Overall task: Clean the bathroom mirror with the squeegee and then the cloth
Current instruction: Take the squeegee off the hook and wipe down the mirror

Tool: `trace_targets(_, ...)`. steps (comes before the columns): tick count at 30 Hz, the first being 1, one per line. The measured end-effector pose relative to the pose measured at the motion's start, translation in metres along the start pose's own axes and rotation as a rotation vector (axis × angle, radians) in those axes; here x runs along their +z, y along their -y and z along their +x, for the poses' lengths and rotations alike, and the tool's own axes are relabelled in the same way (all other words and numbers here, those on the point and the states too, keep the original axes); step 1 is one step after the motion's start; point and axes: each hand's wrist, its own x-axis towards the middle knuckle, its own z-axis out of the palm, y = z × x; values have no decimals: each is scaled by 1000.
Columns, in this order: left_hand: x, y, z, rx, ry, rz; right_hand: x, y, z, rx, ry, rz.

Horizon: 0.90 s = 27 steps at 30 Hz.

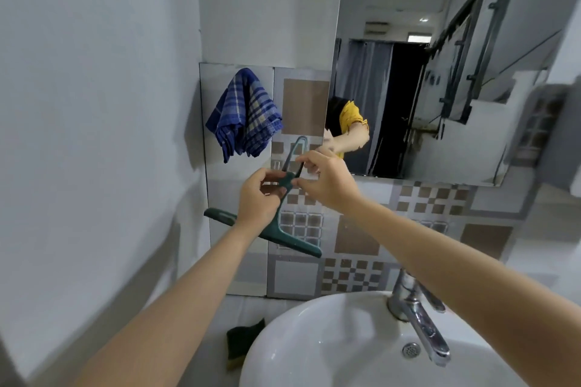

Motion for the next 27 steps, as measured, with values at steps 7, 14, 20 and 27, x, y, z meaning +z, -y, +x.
trace_targets(7,22,-40,6,45,182,-10,-79,-3,-7,-380,-22,-553)
trace_targets(14,45,-93,12,133,326,-102,-149,-7,-7,-410,236,-519)
trace_targets(20,70,-142,30,301,308,-2,-201,-23,-4,-434,132,-582)
trace_targets(27,85,-172,66,589,4,260,-278,-37,19,-363,-132,-613)
